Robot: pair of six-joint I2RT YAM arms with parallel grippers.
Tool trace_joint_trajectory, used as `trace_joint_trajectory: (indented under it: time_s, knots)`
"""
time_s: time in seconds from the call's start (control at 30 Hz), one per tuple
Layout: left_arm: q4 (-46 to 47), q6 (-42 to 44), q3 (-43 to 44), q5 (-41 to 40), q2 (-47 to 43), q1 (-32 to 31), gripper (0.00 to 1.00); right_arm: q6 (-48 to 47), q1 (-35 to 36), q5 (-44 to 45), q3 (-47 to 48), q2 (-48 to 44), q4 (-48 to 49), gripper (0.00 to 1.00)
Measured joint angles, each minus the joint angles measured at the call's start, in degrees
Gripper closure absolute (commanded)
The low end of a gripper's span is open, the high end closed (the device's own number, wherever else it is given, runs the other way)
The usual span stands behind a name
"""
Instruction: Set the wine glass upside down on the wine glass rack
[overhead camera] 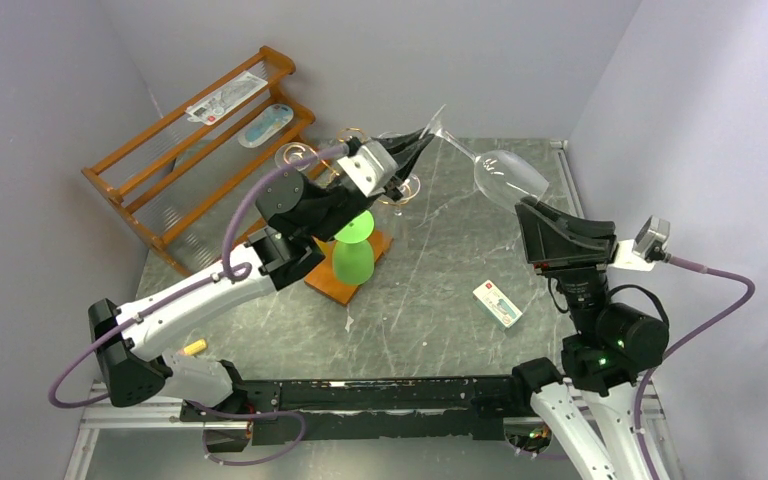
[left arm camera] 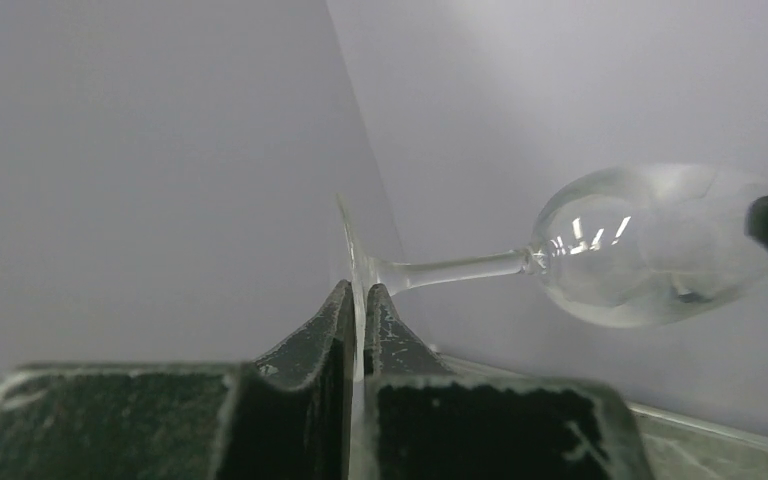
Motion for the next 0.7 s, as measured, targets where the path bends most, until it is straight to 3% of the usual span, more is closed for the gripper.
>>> trace_joint_trajectory:
  time_s: [0.1, 0.27, 0.7]
  knots:
    - [2.47, 7.17, -0.83, -0.20, 0.00, -1.44, 0.95, -0.11, 0.00, 1.70, 0.00, -1.60, -5.33, 0.46]
    - [4.46, 18.05, -0.94, -0.31, 1.09, -3.39, 0.95, -0.90, 0.00, 4.02, 0.22, -4.98, -13.03, 0.33]
    - [5.88, 38.25, -0.94, -3.89, 3.85, -3.93, 0.95, -1.42, 0.00, 16.94, 7.56, -5.97, -34.49, 0.23]
